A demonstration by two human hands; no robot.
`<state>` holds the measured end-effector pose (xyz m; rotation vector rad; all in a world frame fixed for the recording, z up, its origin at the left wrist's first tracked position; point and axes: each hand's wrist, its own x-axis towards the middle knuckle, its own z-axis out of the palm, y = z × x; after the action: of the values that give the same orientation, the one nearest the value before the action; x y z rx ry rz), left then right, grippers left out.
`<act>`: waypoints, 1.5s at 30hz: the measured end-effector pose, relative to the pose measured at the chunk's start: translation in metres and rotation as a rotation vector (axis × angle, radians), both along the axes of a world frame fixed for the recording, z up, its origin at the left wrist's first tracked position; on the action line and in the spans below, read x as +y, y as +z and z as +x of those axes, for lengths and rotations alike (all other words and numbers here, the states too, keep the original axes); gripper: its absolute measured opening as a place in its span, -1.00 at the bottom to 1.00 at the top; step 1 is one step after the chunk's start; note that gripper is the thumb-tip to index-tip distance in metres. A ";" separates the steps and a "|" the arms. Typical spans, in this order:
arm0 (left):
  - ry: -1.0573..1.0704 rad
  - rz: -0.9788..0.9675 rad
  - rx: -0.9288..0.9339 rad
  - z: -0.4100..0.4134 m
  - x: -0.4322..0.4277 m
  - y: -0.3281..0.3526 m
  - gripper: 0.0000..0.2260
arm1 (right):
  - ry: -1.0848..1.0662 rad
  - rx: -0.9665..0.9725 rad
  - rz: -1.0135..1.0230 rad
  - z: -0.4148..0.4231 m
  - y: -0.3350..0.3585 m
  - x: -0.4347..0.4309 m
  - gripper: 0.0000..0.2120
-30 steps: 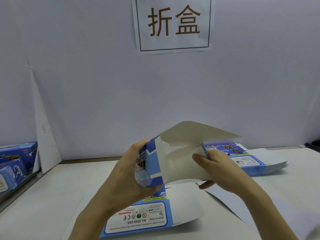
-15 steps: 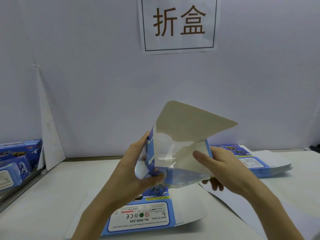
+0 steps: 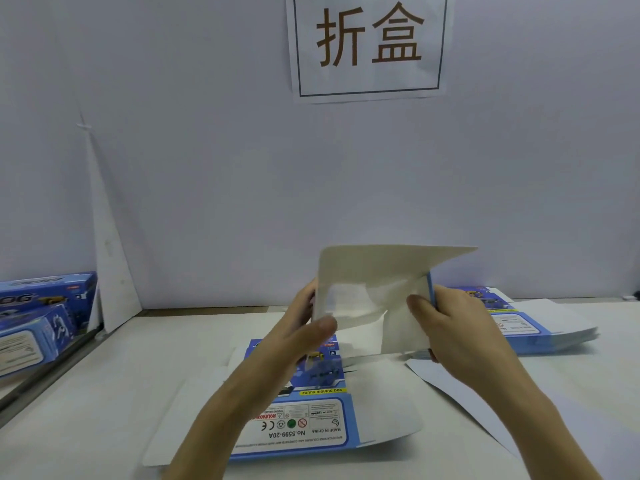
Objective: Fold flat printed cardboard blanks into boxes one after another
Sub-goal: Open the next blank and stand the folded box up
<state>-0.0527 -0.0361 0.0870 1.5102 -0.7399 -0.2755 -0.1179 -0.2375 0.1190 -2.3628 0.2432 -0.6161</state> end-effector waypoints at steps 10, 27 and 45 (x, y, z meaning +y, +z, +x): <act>0.495 0.019 -0.022 -0.008 -0.005 -0.003 -0.73 | 0.154 -0.084 -0.236 -0.001 -0.007 0.018 -0.78; 0.706 0.159 -0.468 -0.016 -0.013 -0.004 -0.65 | 0.151 -0.075 -0.118 0.004 -0.016 0.010 -0.80; 0.530 0.338 -0.850 -0.016 -0.012 -0.009 -0.20 | 0.152 0.004 0.414 -0.005 -0.004 0.028 -0.59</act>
<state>-0.0690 -0.0485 0.0780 2.0995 -0.9309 0.7198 -0.1225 -0.2097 0.1146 -1.9626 0.1716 -0.4394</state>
